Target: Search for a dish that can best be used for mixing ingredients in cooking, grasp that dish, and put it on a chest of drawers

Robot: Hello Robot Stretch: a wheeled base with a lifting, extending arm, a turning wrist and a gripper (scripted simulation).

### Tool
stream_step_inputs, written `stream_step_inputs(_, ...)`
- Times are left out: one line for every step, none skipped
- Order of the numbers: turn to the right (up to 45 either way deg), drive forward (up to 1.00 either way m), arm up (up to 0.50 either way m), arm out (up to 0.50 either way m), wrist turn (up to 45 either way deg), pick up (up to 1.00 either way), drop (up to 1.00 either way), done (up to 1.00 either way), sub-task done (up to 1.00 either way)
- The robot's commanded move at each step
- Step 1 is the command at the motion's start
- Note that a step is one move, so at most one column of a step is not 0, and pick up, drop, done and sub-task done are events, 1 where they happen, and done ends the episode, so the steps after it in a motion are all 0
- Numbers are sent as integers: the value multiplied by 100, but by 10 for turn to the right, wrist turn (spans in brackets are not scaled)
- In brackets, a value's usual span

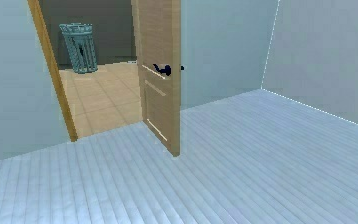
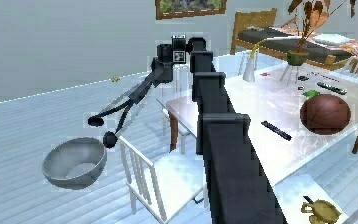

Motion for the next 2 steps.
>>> stream_step_inputs(0,0,0,-42,0,0,0,0,0)
stream_step_inputs(-450,0,0,0,0,0,0,0,0)
